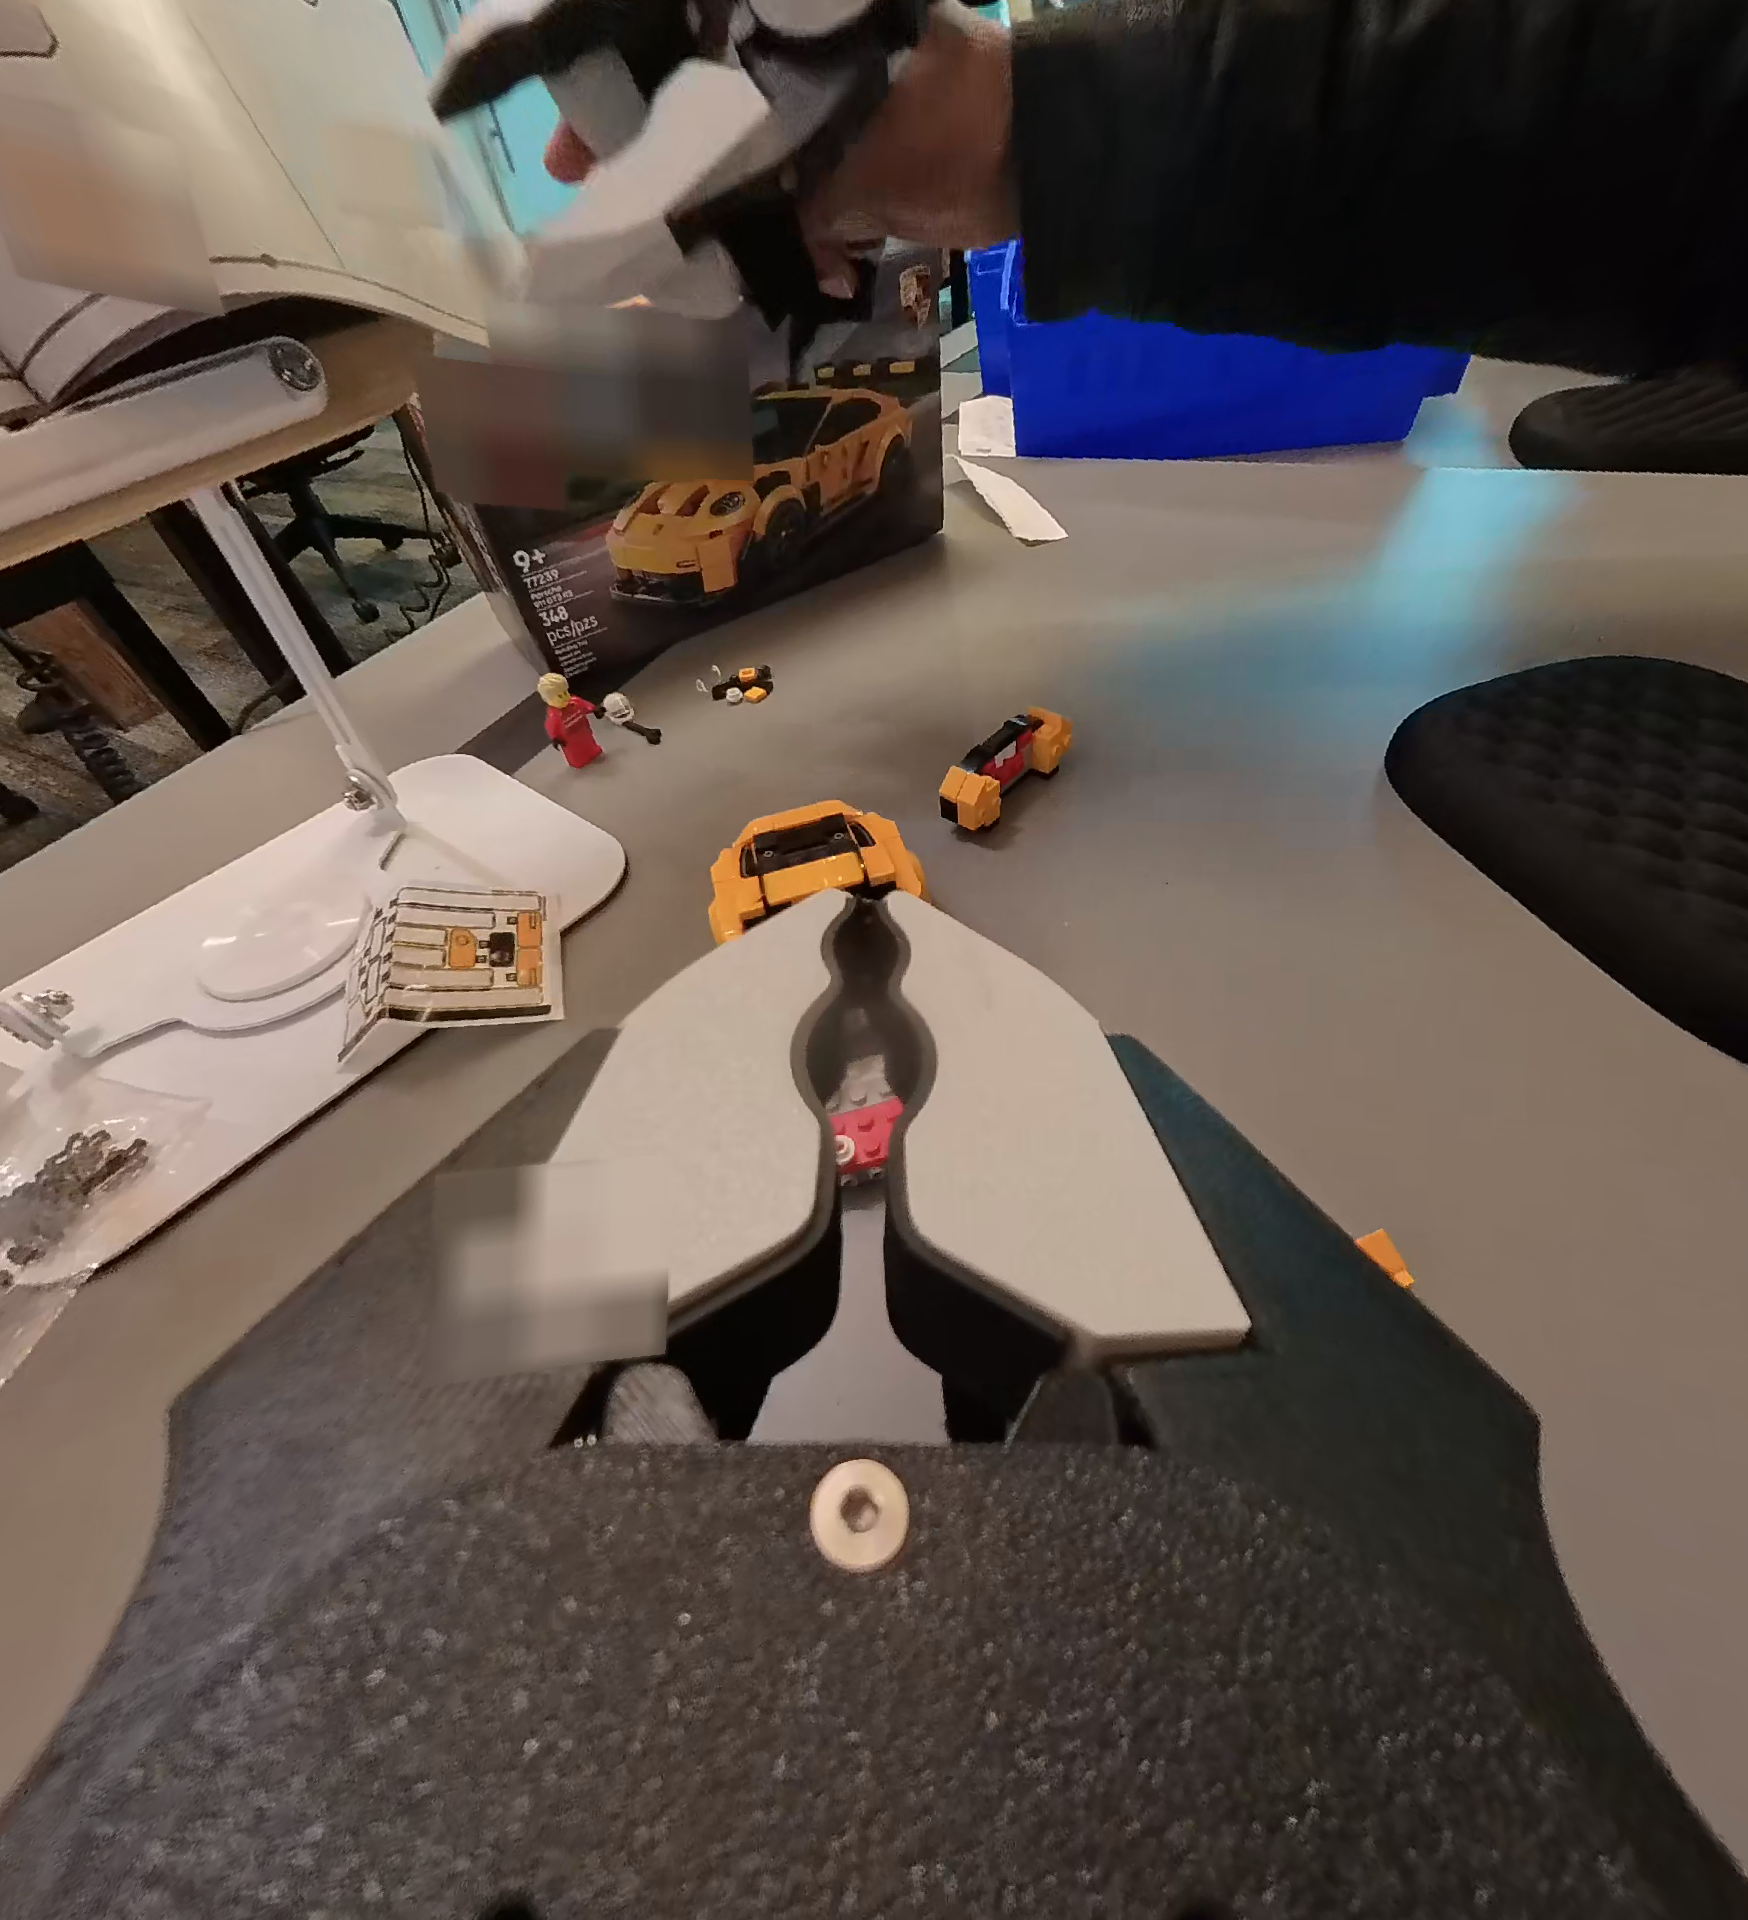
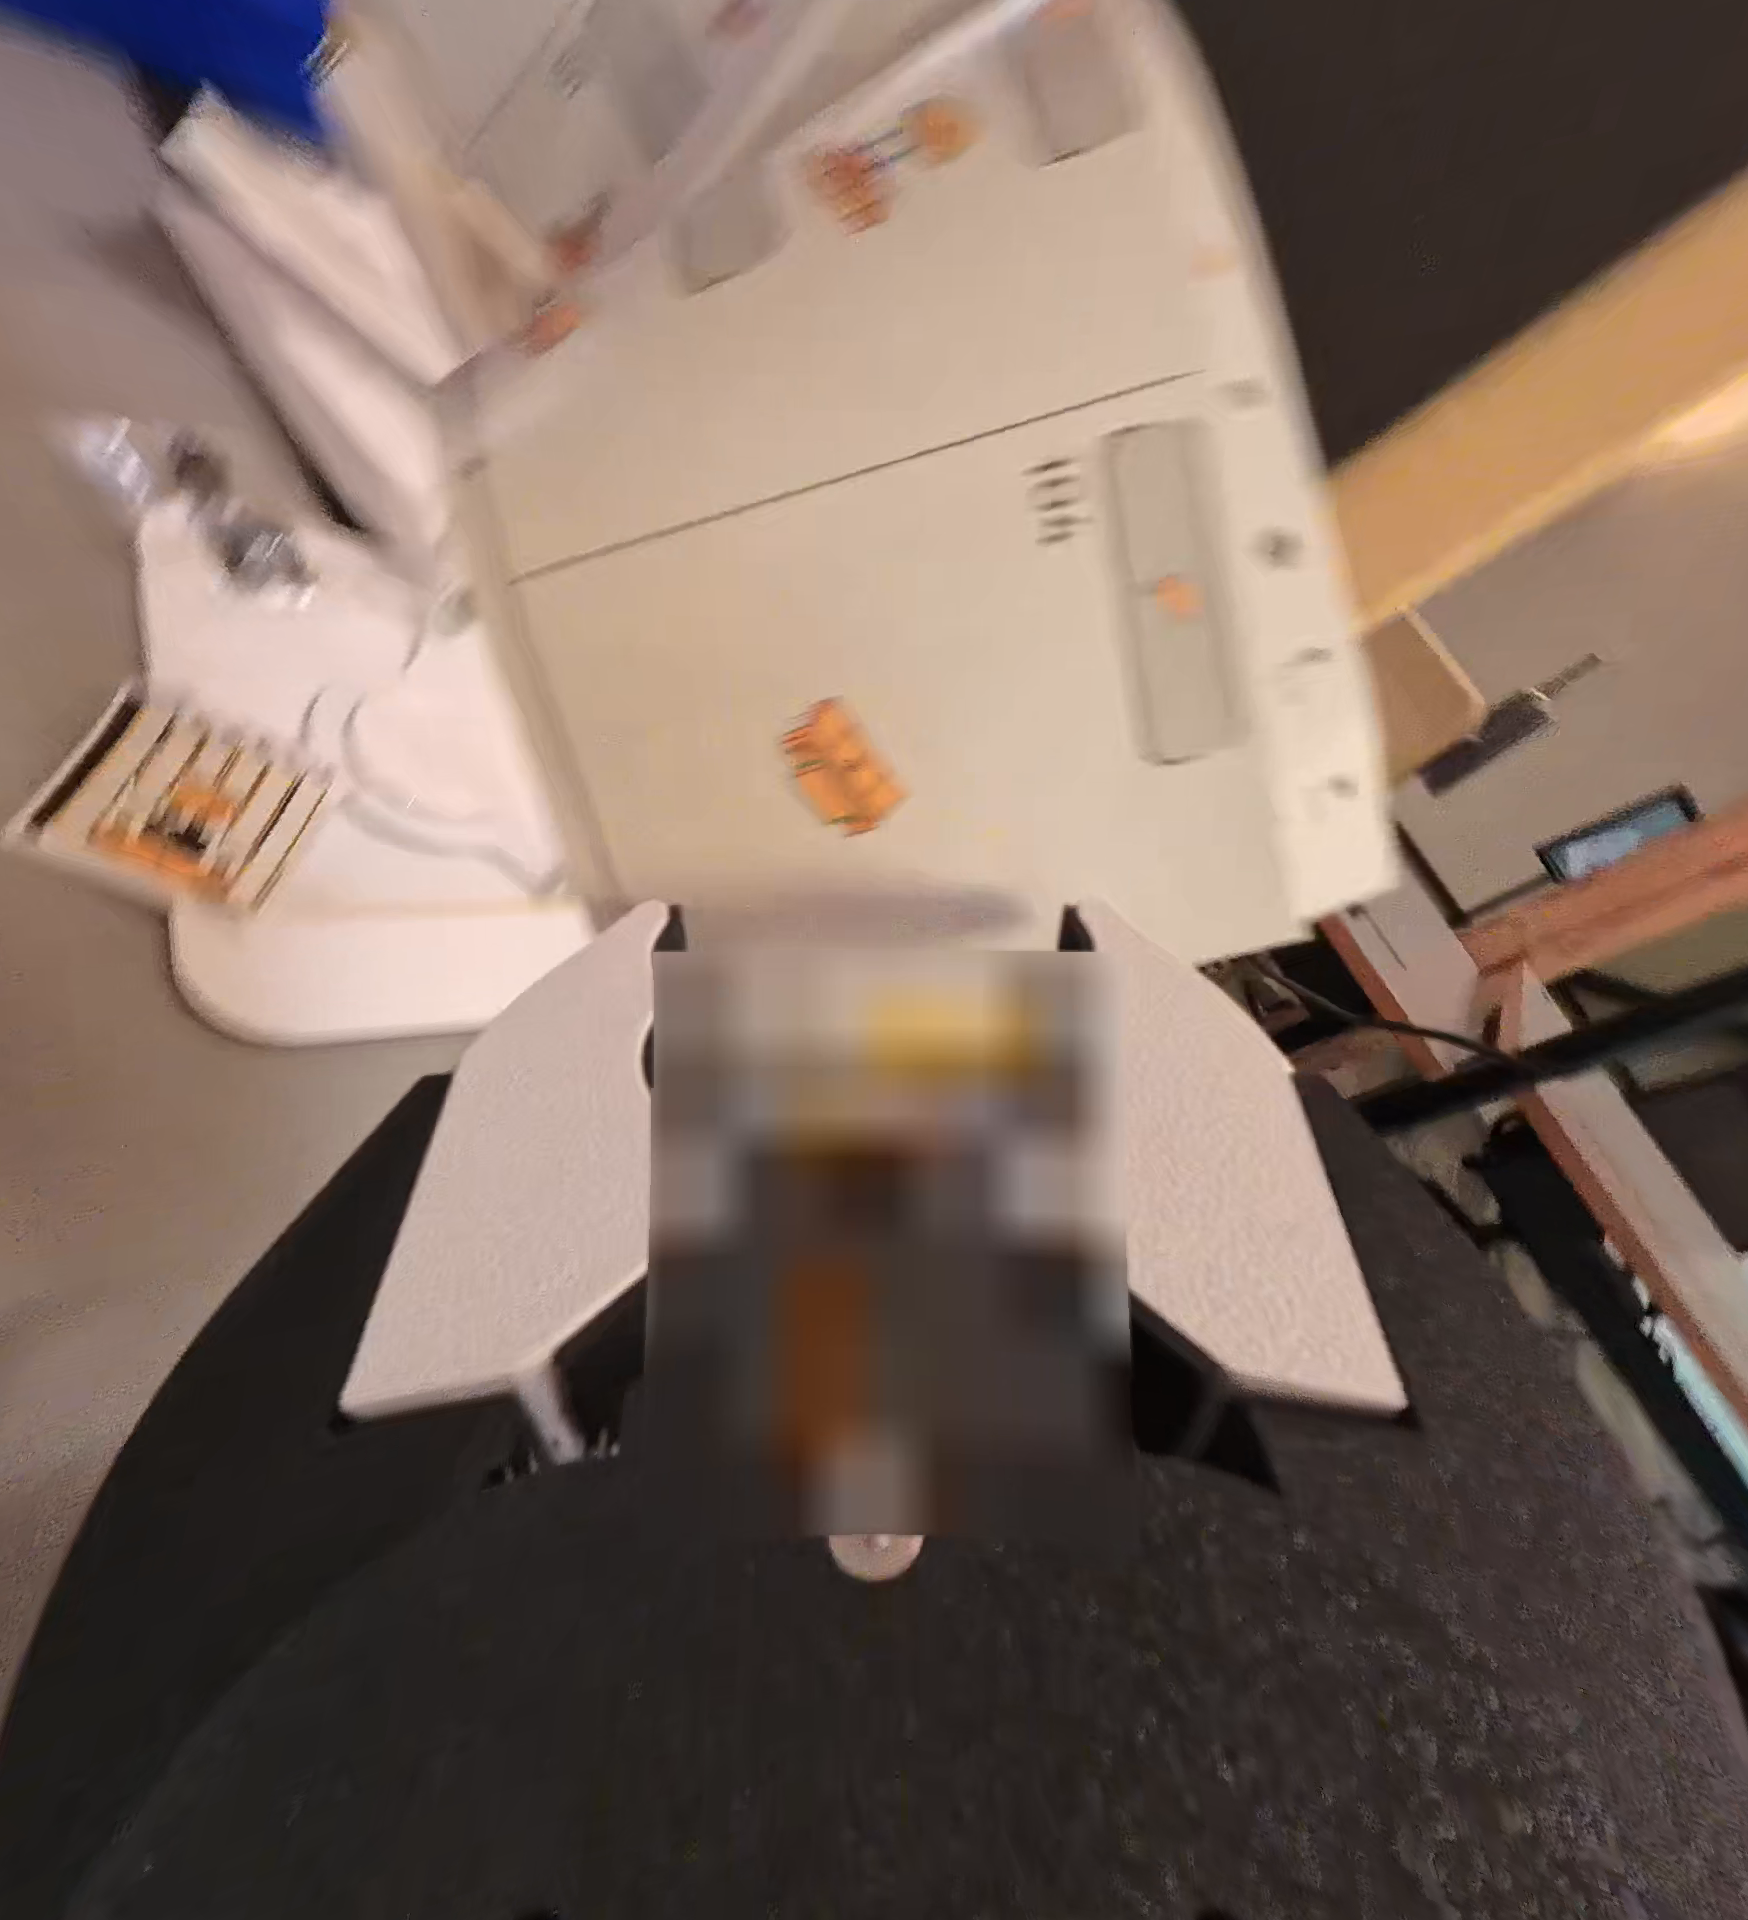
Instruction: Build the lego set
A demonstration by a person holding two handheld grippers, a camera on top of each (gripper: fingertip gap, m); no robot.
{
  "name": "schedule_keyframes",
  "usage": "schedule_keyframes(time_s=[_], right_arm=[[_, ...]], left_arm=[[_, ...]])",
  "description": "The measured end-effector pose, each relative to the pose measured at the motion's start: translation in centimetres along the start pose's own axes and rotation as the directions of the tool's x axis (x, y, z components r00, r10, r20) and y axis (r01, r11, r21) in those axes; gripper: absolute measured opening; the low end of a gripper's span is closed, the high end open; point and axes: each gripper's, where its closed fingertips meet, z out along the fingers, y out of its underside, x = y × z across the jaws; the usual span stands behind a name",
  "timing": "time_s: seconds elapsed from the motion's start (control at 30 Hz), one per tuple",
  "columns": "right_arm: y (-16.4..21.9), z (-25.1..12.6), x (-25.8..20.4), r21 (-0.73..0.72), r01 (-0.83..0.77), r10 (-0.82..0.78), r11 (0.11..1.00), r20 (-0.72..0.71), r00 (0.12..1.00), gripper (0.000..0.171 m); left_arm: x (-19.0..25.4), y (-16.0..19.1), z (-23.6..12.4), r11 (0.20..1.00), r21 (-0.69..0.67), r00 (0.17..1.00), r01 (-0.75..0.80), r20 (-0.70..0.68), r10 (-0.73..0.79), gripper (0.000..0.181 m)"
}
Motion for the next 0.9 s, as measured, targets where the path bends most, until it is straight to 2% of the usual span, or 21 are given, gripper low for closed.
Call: schedule_keyframes(time_s=[0.1,0.23,0.47,0.57,0.67,0.7,0.9], right_arm=[[-1.3,0.1,2.8,0.083,-0.152,0.162,0.985,-0.134,0.978,0.081],[-1.1,2.6,2.9,0.058,-0.299,0.304,0.953,-0.127,0.944,0.083],[-1.3,3.7,3.1,0.085,-0.301,0.311,0.950,-0.149,0.939,0.076],[-1.6,2.9,3.7,0.128,-0.294,0.314,0.947,-0.180,0.932,0.058],[-2.0,1.8,4.6,0.174,-0.269,0.306,0.947,-0.239,0.922,0.022],[-2.0,1.6,4.8,0.178,-0.260,0.301,0.949,-0.260,0.918,0.016],[-3.3,-0.5,4.8,0.208,-0.087,0.168,0.974,-0.412,0.896,0.019]], left_arm=[[0.3,0.3,0.3,1.000,-0.011,1.000,0.000,-0.009,0.000,0.001],[0.6,0.5,0.6,1.000,-0.026,1.000,-0.005,-0.013,0.005,0.001],[0.5,0.7,0.4,1.000,-0.018,1.000,0.024,-0.018,-0.025,0.001],[0.7,1.1,0.6,0.999,-0.028,0.999,0.030,-0.030,-0.031,0.001],[0.7,1.3,0.6,0.999,-0.031,0.999,0.026,-0.031,-0.027,0.001],[0.7,1.2,0.6,0.999,-0.031,0.999,0.029,-0.031,-0.030,0.001],[0.6,1.1,0.6,0.999,-0.031,0.999,0.026,-0.020,-0.026,0.002]])
